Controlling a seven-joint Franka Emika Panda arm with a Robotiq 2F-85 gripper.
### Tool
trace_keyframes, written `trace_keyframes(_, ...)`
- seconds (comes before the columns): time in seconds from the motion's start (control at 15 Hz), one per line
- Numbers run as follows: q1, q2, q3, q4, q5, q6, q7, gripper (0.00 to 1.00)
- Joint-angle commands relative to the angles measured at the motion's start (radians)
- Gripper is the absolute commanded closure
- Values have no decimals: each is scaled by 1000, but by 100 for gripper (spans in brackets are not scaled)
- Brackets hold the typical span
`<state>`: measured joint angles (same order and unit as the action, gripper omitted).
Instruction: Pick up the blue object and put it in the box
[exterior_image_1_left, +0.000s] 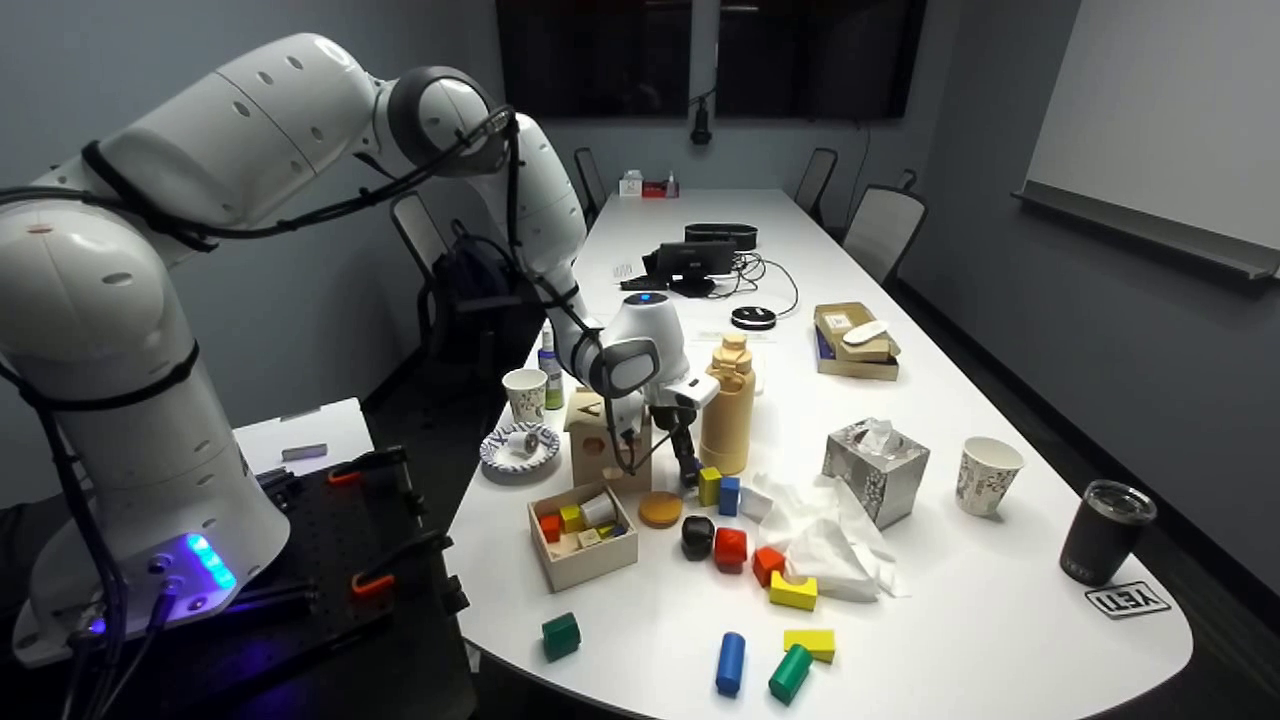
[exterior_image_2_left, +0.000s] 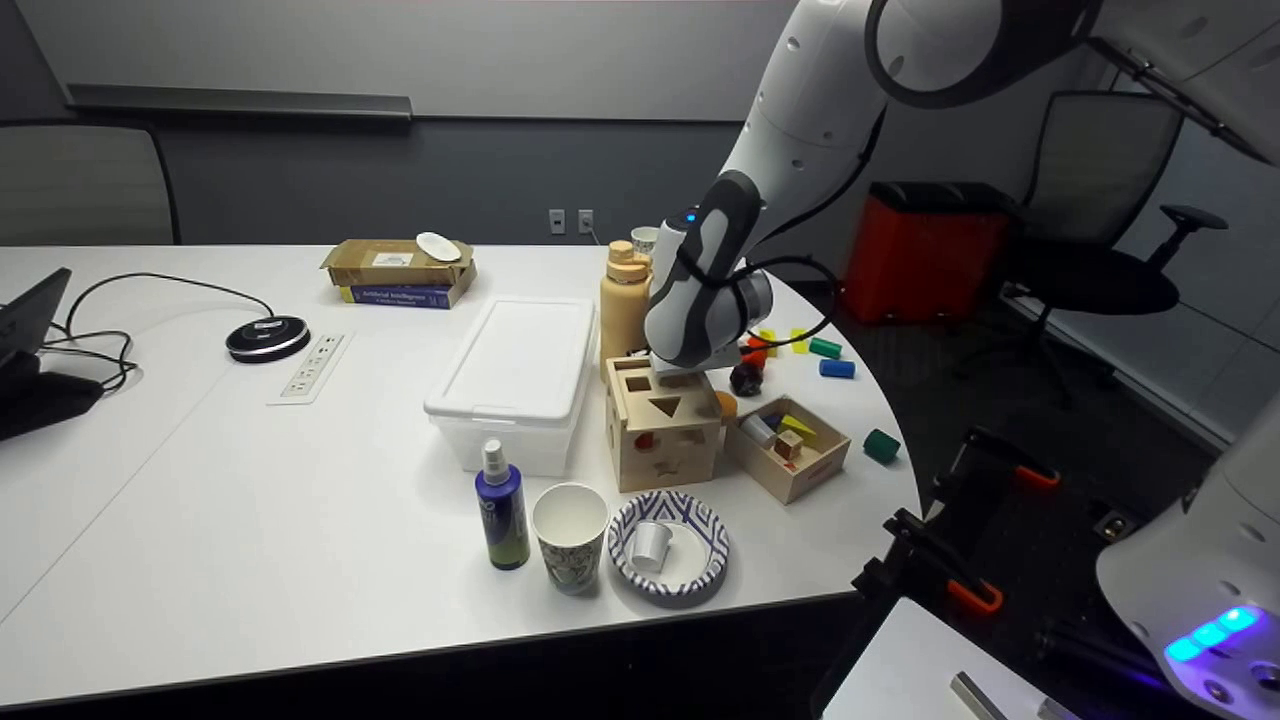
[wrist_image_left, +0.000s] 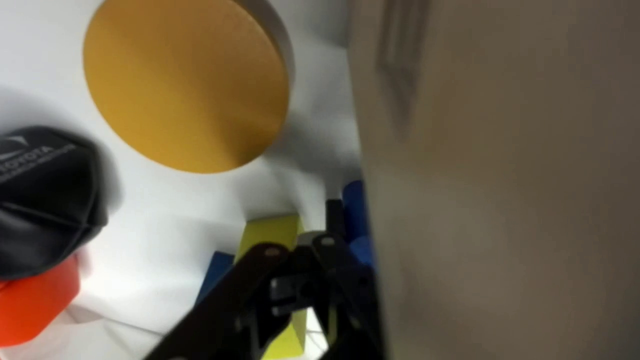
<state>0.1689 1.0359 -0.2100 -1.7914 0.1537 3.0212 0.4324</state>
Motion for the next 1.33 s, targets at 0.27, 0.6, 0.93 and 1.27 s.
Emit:
trace_keyframes(0.27, 18, -13, -4, -16, 24, 8, -5, 84)
trace_keyframes(0.6, 50, -100, -11, -80, 33, -19, 10, 84)
trace_keyframes(0.93, 170, -210, -109, -185, 47, -1, 63, 84)
trace_keyframes(1.27, 353, -338, -260, -308, 26, -42, 155, 84)
